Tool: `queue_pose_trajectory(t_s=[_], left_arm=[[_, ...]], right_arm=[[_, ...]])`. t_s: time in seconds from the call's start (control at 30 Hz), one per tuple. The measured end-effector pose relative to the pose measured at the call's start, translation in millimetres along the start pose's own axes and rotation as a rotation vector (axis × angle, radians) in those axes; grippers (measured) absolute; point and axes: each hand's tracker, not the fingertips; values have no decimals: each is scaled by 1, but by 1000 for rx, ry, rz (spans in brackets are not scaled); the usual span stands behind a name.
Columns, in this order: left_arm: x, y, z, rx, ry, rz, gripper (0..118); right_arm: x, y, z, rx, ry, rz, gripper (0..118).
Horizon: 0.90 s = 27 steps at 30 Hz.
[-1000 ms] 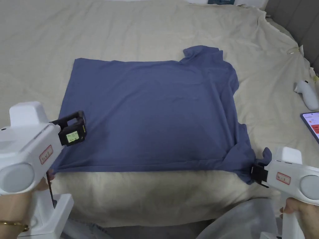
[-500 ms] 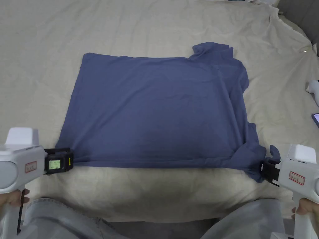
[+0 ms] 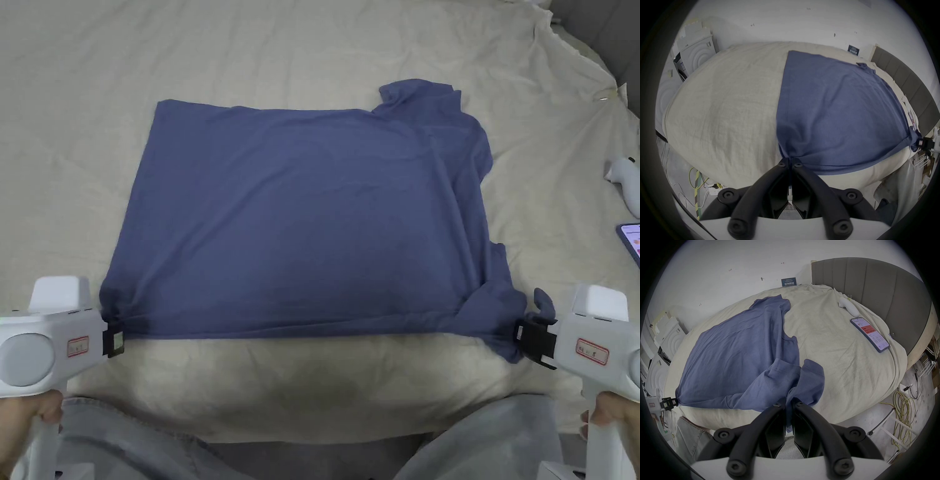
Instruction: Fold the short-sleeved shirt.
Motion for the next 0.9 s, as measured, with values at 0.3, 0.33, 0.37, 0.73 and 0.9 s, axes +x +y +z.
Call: queue_pose_trajectory(t_s=[0.3,0.33,0.37,0.73,0.9], left_arm=[[-9,53,54,200,-1,78,0],[-9,61,58,212,-7,80,0],[-9,70,61,233,-14,74,0],[13,162,19,214,-5,69,0],[12,187,-22,179,9,97,0]], right_arm=[[3,51,42,92,23,61,5],[2,60,46,109,22,66,5],[2,71,47,131,20,70,5],[-31,179,-18,194,-117,129,5],[-57,212,-67,167,-181,209,5]])
